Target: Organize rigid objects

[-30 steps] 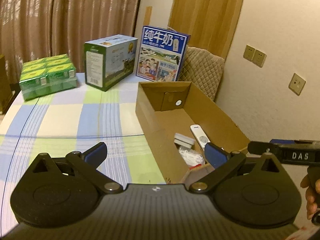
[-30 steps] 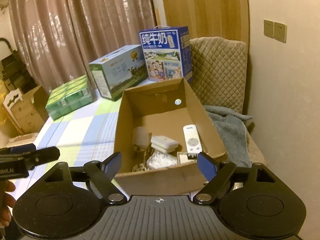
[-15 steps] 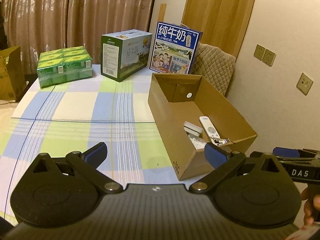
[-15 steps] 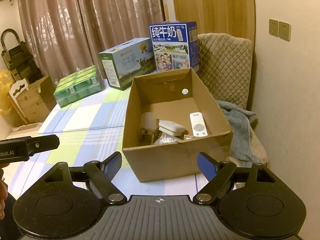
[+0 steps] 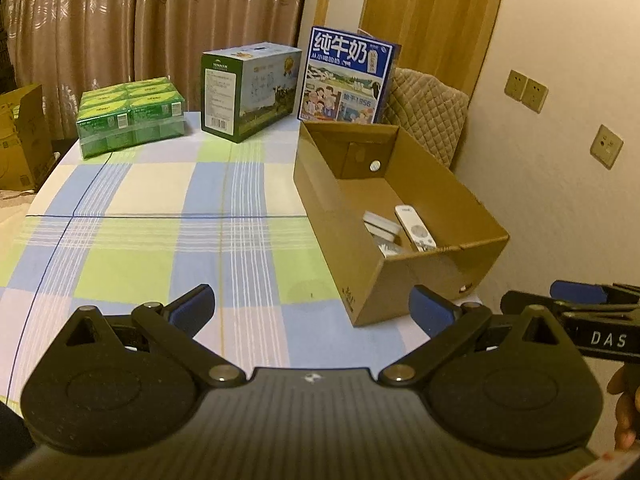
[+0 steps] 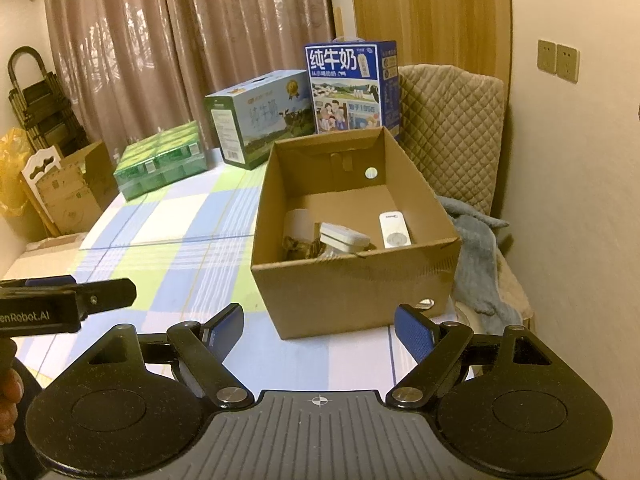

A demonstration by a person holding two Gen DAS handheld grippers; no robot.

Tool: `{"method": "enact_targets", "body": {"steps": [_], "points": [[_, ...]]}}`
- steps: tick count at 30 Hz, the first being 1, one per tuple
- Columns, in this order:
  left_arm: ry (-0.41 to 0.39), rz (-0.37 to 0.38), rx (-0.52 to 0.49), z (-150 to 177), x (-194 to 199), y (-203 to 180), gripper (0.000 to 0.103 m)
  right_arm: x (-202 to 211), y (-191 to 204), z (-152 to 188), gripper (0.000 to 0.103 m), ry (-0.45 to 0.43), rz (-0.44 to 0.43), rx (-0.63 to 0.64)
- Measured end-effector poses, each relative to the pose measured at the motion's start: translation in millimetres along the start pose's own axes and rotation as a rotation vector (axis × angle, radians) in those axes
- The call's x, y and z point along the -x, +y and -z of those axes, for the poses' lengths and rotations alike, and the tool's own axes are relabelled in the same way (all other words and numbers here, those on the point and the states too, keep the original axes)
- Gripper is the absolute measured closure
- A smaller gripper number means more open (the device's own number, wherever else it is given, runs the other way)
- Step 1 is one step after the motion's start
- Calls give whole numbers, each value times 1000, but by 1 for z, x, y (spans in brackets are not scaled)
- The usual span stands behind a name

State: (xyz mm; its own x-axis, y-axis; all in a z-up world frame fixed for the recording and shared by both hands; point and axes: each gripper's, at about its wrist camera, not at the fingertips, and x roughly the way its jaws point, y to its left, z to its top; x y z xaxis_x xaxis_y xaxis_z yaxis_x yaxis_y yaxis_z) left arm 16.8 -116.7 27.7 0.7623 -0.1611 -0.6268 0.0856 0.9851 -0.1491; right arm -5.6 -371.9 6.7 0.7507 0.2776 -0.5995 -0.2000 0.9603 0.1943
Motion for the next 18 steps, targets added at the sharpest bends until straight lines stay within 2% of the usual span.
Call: {"method": "enact_targets", "body": {"steps": [18], "points": [[27,-2,-14,17,6,-12,1,10,0,12,23,12,-6,-31]]}}
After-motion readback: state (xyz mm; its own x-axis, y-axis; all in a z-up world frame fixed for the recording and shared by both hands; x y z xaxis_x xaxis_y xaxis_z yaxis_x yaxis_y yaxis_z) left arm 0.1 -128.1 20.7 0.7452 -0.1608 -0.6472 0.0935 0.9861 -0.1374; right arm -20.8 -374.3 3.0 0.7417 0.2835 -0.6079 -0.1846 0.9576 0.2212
